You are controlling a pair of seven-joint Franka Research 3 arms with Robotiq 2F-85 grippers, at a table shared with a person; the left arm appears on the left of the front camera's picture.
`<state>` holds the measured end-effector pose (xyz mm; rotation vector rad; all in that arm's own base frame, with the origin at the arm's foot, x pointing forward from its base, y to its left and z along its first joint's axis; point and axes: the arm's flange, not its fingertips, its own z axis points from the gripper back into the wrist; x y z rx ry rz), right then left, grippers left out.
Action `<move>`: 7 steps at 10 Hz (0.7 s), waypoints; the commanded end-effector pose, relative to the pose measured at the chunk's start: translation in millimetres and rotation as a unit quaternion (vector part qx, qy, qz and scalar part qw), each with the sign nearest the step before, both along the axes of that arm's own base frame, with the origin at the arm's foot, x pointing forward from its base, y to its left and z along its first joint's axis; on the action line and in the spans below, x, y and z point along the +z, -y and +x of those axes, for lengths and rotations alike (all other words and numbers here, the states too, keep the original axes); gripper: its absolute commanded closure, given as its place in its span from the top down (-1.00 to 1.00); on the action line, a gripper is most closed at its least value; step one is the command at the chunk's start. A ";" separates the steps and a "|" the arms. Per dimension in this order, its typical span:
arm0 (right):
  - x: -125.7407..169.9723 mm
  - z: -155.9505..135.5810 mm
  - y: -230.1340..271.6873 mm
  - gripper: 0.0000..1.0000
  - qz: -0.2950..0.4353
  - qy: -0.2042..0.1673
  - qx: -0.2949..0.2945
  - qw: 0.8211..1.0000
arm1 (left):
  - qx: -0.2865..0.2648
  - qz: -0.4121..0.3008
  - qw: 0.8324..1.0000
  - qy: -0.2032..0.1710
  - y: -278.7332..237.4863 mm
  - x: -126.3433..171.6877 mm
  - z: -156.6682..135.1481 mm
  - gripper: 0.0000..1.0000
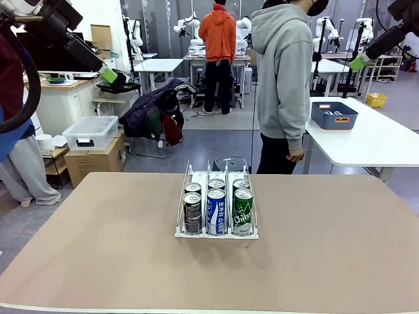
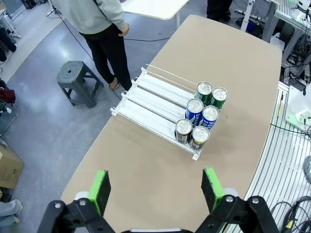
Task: Fill the beverage cans into the dispenser.
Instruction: Pick up the Sprite handed by the human.
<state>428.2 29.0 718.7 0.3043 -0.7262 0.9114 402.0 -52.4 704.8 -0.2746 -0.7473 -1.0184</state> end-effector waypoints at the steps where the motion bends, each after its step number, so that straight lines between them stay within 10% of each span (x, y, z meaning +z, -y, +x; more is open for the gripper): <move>1: 1.9 -1.0 1.9 1.00 0.001 0.005 -0.005 1.000 | 0.006 0.000 1.000 0.000 -3.4 -0.6 1.6 1.00; 7: 1.9 -1.0 1.9 1.00 0.001 0.005 -0.005 1.000 | 0.006 0.000 1.000 0.000 -3.4 -0.6 1.6 1.00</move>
